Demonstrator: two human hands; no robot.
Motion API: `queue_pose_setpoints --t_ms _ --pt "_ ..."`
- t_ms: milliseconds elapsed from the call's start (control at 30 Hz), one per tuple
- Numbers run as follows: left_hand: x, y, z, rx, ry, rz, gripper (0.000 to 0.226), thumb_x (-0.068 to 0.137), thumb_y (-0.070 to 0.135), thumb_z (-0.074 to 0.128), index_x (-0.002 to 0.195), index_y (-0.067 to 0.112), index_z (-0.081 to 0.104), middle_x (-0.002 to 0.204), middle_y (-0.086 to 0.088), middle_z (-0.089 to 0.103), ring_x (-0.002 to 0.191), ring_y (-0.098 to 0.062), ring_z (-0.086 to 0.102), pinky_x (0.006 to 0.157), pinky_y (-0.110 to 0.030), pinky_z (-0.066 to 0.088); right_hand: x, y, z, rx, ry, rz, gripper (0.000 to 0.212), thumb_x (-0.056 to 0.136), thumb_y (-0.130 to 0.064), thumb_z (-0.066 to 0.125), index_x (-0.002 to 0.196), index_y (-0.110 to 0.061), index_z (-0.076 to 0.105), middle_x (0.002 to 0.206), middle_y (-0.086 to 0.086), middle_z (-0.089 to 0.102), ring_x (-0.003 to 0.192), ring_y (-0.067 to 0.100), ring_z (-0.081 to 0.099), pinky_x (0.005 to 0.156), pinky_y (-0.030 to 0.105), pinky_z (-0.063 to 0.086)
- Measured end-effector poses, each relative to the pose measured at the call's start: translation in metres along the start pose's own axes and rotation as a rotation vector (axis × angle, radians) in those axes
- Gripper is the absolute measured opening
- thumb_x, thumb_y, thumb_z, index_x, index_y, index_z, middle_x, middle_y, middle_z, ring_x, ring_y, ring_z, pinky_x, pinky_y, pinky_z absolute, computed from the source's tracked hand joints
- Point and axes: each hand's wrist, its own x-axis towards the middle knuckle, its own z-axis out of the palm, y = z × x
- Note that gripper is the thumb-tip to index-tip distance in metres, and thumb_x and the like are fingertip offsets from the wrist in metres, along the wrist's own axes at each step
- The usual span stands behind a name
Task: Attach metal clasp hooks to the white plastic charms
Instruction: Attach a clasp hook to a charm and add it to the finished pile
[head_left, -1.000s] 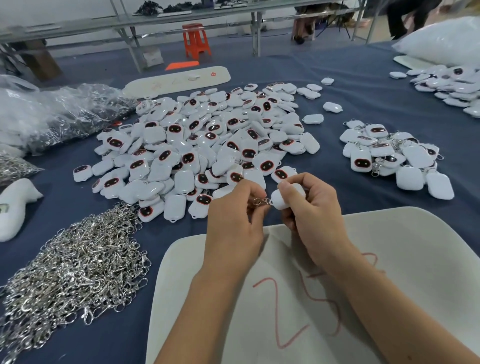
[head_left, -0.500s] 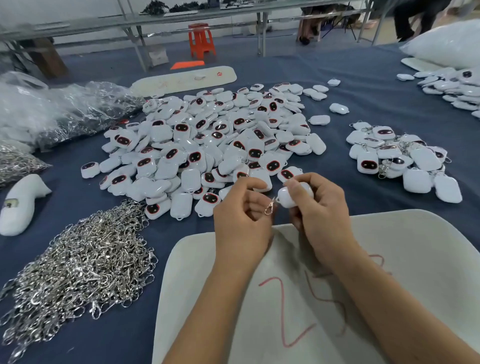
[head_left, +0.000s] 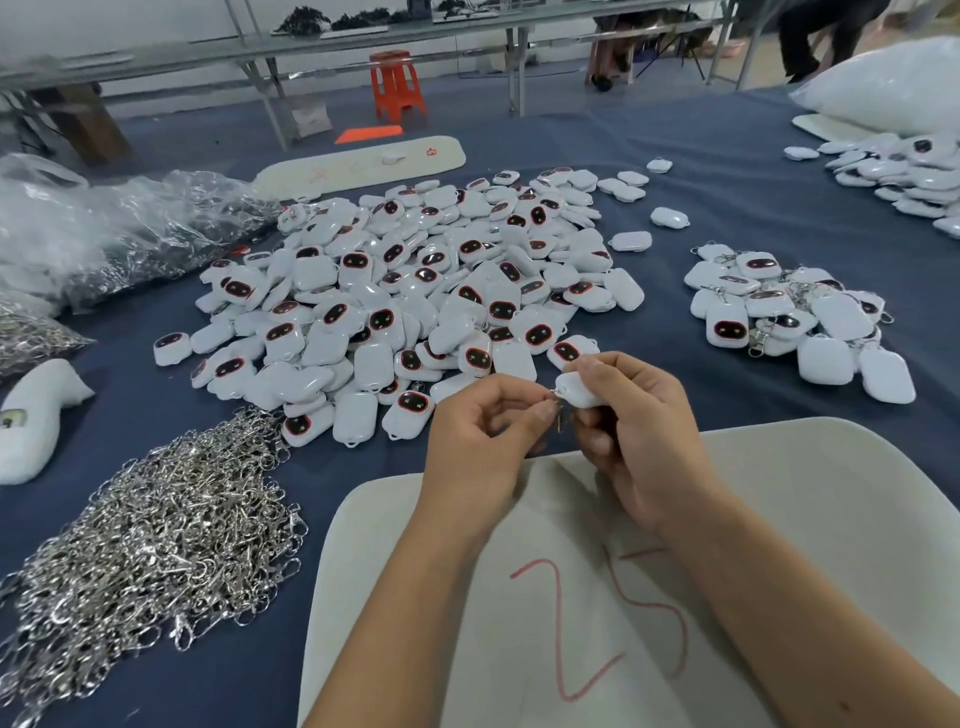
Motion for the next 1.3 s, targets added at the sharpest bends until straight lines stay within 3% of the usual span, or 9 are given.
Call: queue_pose_setpoints --t_ms 167,400,533,633,767,967,1133,1200,1300 --pt "0.0 -0.003 0.0 0.205 0.079 0.129 0.014 0.089 0.004 0.07 0.081 0.016 0.07 0.074 0.003 0.071 0.073 -0.013 0.066 0.073 -0.032 0.057 -0.002 0.003 0.001 -0.093 0.032 -0.119 0.017 0.103 -0.014 0.06 0.088 -0.006 0.062 0.06 0.004 0.05 0.044 0.016 0.034 0.04 0.023 0.026" --pt "-0.003 -0.001 -0.003 0.653 0.117 0.418 0.016 0.088 -0.001 0.068 0.081 0.014 0.066 0.076 0.007 0.064 0.075 -0.013 0.057 0.067 -0.025 0.044 -0.006 0.008 0.002 -0.369 0.075 -0.361 0.016 0.103 -0.012 0.063 0.087 -0.011 0.063 0.066 -0.004 0.058 0.054 0.013 0.047 0.048 0.028 0.043" --pt "-0.005 -0.001 0.001 0.771 0.143 0.485 0.015 0.086 -0.005 0.067 0.081 0.01 0.065 0.075 0.002 0.063 0.071 -0.013 0.05 0.065 -0.033 0.041 -0.007 0.012 0.002 -0.531 0.103 -0.474 0.015 0.101 -0.016 0.063 0.087 -0.018 0.063 0.071 -0.008 0.061 0.063 0.016 0.053 0.059 0.037 0.048" --pt "-0.005 -0.003 0.005 0.699 0.179 0.387 0.015 0.089 0.002 0.068 0.081 0.014 0.065 0.077 0.007 0.064 0.073 -0.013 0.056 0.068 -0.035 0.046 -0.006 0.013 0.002 -0.499 0.095 -0.465 0.011 0.099 -0.023 0.064 0.089 -0.019 0.064 0.074 -0.007 0.063 0.066 0.015 0.055 0.061 0.038 0.05" --pt "-0.005 -0.006 0.006 0.557 0.175 0.313 0.017 0.091 0.009 0.068 0.081 0.021 0.062 0.078 0.013 0.065 0.079 -0.012 0.063 0.07 -0.025 0.049 -0.001 0.013 0.001 -0.33 0.117 -0.366 0.009 0.098 -0.028 0.067 0.098 -0.02 0.065 0.07 0.0 0.066 0.054 0.012 0.054 0.051 0.027 0.046" --pt "0.0 -0.003 0.029 0.354 0.224 0.132 0.02 0.089 0.008 0.068 0.076 0.022 0.063 0.071 0.006 0.069 0.067 -0.011 0.065 0.061 -0.017 0.049 0.006 0.009 -0.005 -0.22 0.257 -0.306 0.015 0.097 -0.033 0.071 0.095 -0.019 0.065 0.064 0.001 0.066 0.051 0.013 0.054 0.048 0.025 0.046" --pt "0.033 0.005 0.077 0.185 0.211 -0.065 0.013 0.088 0.007 0.07 0.079 0.016 0.069 0.075 -0.008 0.074 0.076 -0.028 0.072 0.08 -0.046 0.06 0.02 -0.007 -0.028 -0.059 0.49 -0.294 0.012 0.101 -0.027 0.067 0.098 -0.017 0.063 0.06 -0.006 0.063 0.046 0.01 0.053 0.043 0.023 0.043" --pt "0.049 0.008 0.101 0.114 0.186 -0.121 0.009 0.087 0.008 0.073 0.082 0.014 0.071 0.077 -0.009 0.075 0.078 -0.026 0.073 0.084 -0.047 0.061 0.026 -0.016 -0.042 -0.016 0.531 -0.348 0.011 0.103 -0.023 0.065 0.109 -0.013 0.062 0.068 -0.005 0.069 0.052 0.012 0.059 0.047 0.024 0.047" --pt "0.071 0.014 0.129 -0.019 0.147 -0.091 0.007 0.091 0.007 0.07 0.093 0.012 0.074 0.084 -0.003 0.075 0.082 -0.015 0.071 0.086 -0.034 0.06 0.034 -0.028 -0.06 0.102 0.474 -0.431 0.049 0.103 -0.013 0.064 0.146 -0.01 0.041 0.104 0.002 0.078 0.087 0.017 0.076 0.07 0.025 0.059"
